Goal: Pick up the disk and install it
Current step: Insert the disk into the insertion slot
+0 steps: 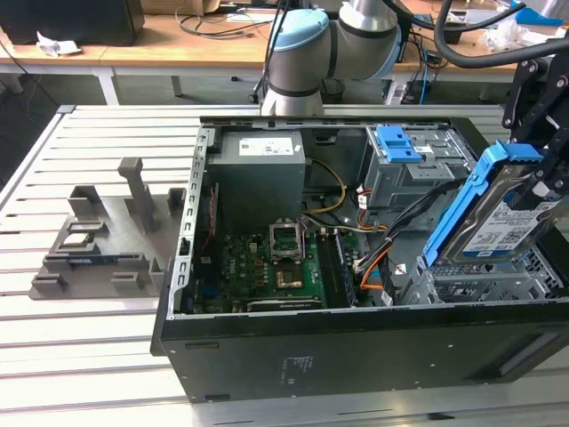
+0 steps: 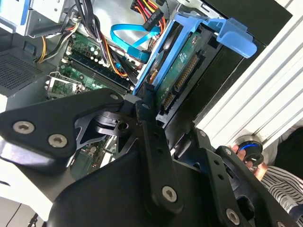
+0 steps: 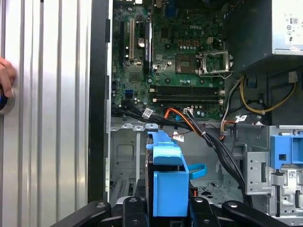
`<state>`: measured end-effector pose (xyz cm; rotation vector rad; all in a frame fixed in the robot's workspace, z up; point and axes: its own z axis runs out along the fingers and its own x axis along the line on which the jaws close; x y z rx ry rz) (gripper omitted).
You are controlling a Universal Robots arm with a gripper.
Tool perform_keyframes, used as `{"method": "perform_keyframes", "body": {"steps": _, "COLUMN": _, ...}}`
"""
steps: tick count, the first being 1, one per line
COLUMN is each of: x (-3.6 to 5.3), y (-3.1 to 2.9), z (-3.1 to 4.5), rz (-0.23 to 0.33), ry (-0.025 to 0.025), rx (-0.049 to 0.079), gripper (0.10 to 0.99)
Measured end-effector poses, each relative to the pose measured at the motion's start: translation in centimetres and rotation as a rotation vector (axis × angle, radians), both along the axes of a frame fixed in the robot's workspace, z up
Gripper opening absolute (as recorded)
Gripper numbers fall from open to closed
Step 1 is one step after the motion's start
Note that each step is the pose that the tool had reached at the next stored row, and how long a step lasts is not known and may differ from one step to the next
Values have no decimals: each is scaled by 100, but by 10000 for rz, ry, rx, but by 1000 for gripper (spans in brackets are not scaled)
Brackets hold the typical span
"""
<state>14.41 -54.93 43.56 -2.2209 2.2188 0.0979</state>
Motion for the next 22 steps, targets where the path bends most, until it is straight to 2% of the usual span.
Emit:
{"method": "perform_keyframes", "body": {"steps": 1, "x": 0, "y": 0, "z": 6, "rz": 1, "ry": -1, "rx": 5, "gripper": 365}}
{"method": "perform_keyframes", "body": {"steps": 2, "x": 0, "y": 2, "z": 130, "rz": 2, "ry": -1, "rx": -4, "gripper": 365}}
{"method": "perform_keyframes", "body": {"steps": 6, "x": 0, "y": 7, "z": 216, "rz": 2, "ry": -2, "rx": -1, "gripper": 365}}
{"method": "perform_keyframes", "body": {"steps": 8, "x": 0, "y": 8, "z": 220, "rz": 2, "ry": -2, "rx": 35, "gripper": 365}}
{"method": "perform_keyframes", "body": {"steps": 14, "x": -1, "y": 24, "z": 220, "rz": 1, "ry": -2, "rx": 35, "gripper": 365}}
{"method": "perform_keyframes", "body": {"steps": 22, "x": -1, "y": -7, "z": 216, "rz": 2, "ry": -2, "rx": 18, "gripper": 365}}
